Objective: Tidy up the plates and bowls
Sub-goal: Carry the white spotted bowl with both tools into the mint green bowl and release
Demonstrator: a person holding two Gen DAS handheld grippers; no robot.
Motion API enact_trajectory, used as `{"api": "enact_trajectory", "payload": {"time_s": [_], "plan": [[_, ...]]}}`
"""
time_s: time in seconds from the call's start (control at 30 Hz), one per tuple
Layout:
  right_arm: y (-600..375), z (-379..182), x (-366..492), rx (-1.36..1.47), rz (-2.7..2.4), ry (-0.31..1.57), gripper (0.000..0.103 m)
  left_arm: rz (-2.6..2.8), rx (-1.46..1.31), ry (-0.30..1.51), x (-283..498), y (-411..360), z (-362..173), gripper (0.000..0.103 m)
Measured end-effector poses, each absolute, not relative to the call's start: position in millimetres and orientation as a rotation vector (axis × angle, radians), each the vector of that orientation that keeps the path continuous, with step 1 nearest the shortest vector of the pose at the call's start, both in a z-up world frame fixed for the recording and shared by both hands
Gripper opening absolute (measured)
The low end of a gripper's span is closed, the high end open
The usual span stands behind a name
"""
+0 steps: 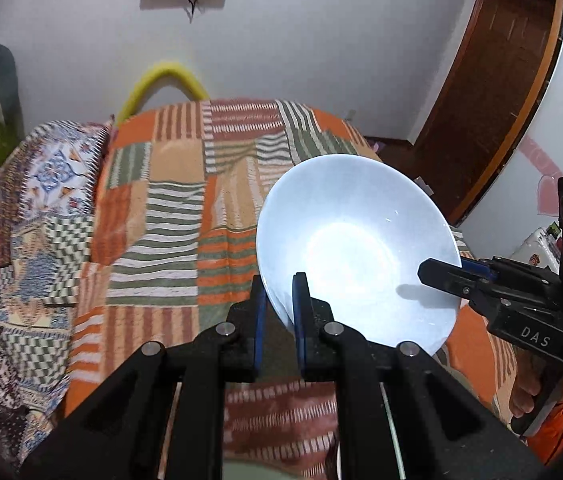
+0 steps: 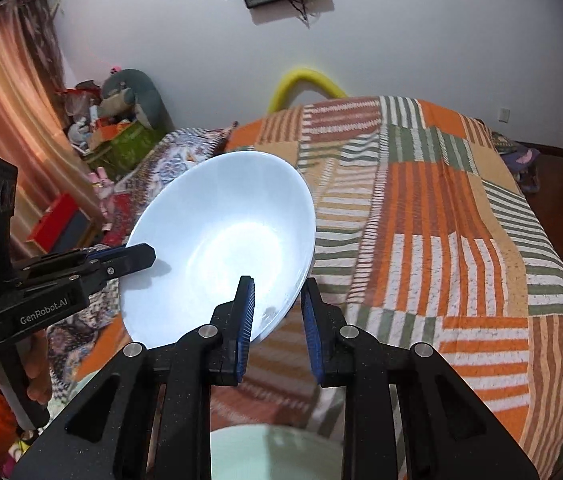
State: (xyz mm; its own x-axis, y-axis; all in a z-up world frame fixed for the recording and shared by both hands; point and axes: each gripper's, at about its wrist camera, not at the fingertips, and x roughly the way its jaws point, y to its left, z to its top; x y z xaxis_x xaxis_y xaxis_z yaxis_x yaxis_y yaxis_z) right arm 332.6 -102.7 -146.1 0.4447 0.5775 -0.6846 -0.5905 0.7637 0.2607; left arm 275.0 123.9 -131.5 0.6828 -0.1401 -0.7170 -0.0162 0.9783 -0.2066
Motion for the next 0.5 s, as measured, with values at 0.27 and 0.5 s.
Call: {"api": "enact_trajectory", "payload": {"time_s": [0.27,0.5], "plan": [[-94.2,-126.8,284.3,-0.018,0.793,0.804,0.022,-0.013,-0.189,0.763,207.6,131.3,-103.0,0.011],[-85.0,-125.3,247.1,-0.034,0.842,0.783,0.022,0.037,-0.18,0.75,152.5,135.8,-93.5,0.012]]}}
